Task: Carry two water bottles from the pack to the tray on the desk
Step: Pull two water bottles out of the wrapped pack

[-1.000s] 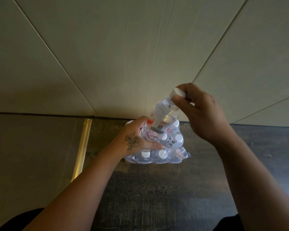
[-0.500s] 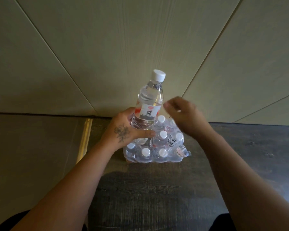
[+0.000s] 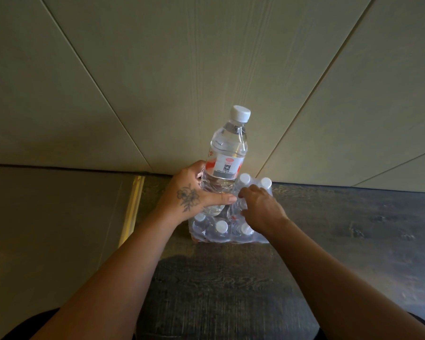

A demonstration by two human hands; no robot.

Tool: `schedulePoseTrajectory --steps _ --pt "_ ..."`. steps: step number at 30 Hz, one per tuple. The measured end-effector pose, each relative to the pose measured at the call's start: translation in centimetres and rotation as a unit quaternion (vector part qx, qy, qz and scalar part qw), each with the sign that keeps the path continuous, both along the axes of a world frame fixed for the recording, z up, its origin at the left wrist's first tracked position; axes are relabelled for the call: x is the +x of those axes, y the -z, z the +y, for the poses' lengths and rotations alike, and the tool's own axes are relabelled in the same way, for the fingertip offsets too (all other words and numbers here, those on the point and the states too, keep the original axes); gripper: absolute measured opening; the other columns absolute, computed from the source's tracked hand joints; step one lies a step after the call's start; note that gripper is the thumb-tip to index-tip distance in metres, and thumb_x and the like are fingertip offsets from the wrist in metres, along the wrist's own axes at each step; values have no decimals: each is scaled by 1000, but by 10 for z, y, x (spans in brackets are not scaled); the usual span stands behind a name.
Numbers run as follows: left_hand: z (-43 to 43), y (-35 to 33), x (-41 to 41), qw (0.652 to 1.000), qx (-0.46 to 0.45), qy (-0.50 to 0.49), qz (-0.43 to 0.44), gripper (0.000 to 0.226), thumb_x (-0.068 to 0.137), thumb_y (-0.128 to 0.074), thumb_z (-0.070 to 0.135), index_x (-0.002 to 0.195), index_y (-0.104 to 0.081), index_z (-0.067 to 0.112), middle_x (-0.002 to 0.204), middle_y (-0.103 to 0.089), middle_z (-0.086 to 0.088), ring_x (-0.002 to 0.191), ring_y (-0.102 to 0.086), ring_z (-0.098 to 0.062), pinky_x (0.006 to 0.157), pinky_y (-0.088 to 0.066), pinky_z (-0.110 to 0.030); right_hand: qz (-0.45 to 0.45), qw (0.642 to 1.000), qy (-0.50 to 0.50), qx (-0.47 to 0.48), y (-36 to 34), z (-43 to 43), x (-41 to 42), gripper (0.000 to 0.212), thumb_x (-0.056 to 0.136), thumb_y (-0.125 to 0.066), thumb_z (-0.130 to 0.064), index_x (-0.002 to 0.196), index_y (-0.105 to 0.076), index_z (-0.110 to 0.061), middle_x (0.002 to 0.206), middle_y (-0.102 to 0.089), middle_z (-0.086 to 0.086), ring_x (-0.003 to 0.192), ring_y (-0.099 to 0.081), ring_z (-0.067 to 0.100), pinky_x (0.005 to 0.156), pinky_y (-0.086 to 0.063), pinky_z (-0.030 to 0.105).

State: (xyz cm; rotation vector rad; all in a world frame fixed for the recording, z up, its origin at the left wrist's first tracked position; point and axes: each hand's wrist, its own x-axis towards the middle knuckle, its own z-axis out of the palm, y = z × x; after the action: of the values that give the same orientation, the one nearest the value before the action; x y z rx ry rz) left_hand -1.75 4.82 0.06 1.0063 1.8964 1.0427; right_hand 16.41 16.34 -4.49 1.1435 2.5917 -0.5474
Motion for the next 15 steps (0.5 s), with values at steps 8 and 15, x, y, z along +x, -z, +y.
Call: schedulePoseTrajectory --steps 8,15 --pt "5 -5 4 1000 -3 3 -8 102 40 -87 92 129 -66 48 130 -76 20 123 -70 -6 113 -58 -50 32 999 -6 30 10 3 6 39 98 -75 -15 136 -66 -13 138 -64 9 125 -63 26 104 -57 41" --pt "6 -6 -1 1000 -9 9 -20 112 40 -87 92 138 -63 42 141 -75 12 129 -69 -12 114 -57 -48 78 996 8 37 -19 16 -1 35 92 -82 -24 125 -72 -19 122 -69 5 104 -70 25 87 -59 38"
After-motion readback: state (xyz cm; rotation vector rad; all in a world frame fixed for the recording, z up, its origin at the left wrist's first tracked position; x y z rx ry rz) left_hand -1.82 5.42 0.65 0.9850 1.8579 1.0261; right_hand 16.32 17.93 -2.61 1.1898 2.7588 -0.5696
